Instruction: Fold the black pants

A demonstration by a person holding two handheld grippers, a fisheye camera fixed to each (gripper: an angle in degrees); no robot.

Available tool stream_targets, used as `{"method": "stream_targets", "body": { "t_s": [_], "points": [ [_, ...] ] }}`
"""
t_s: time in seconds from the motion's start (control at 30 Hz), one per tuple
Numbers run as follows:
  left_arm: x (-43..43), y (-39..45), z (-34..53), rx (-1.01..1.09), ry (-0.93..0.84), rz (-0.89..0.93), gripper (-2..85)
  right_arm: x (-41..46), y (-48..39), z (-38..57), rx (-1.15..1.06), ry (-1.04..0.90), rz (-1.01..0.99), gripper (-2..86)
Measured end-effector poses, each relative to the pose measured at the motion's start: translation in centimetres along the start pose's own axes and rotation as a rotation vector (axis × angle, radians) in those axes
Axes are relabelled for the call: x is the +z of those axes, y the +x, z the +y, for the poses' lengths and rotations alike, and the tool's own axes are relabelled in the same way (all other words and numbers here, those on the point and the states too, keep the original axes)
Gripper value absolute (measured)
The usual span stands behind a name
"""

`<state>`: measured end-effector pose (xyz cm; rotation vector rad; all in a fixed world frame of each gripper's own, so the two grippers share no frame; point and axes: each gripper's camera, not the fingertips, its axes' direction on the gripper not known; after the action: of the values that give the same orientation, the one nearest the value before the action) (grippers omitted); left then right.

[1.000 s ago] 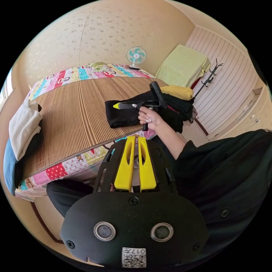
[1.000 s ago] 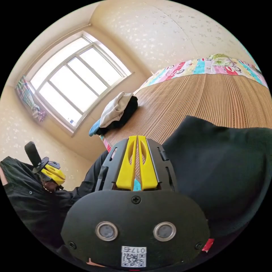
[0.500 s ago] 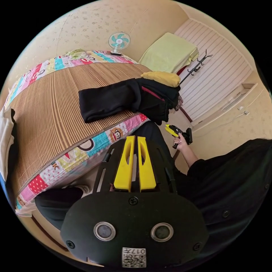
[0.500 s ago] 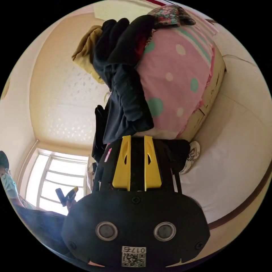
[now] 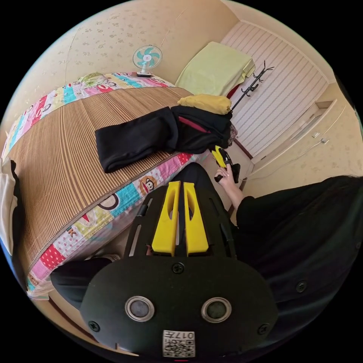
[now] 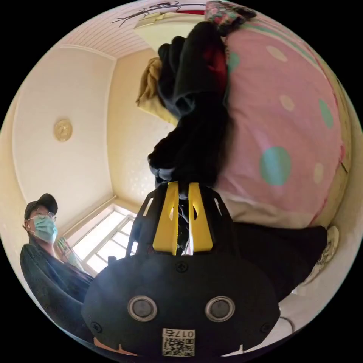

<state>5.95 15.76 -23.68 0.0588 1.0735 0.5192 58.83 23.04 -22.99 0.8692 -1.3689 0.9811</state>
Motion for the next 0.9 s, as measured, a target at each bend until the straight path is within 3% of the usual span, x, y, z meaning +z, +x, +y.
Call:
{"method": "stream_targets", "body": {
  "t_s": [0.2,0.3,0.4,0.53,0.57,0.73,0.9],
  "points": [
    [-0.9,1.1,-7.2,0.237,0.062,0.014,7.4,7.5,-13.7,0.0,-0.346,-0.272,0.058,2.3],
    [-1.4,1.8,-10.7,0.360,0.099,-0.025,9.7,9.9,-18.7,2.7,-0.460,-0.349,-0.060,1.9],
    [-1.1,0.5,-14.1,0.447,0.110,0.079,11.8,11.5,-22.9,5.5,-0.541,-0.423,-0.204,1.6],
    [2.4,-3.0,-17.7,0.453,-0.085,0.658,11.5,12.6,-26.9,9.8,-0.623,-0.540,-0.341,1.4],
    [2.3,-4.0,-17.4,0.421,-0.061,0.752,8.5,12.3,-27.4,10.5,-0.624,-0.531,-0.357,1.3],
    [-4.9,-10.6,-13.5,0.198,0.270,0.880,1.2,8.9,-29.6,11.1,-0.630,-0.477,-0.416,1.3],
    [-21.1,-12.0,-8.3,0.274,0.672,0.658,-0.2,7.4,-37.0,13.1,-0.882,-0.411,-0.223,1.6]
  ]
}}
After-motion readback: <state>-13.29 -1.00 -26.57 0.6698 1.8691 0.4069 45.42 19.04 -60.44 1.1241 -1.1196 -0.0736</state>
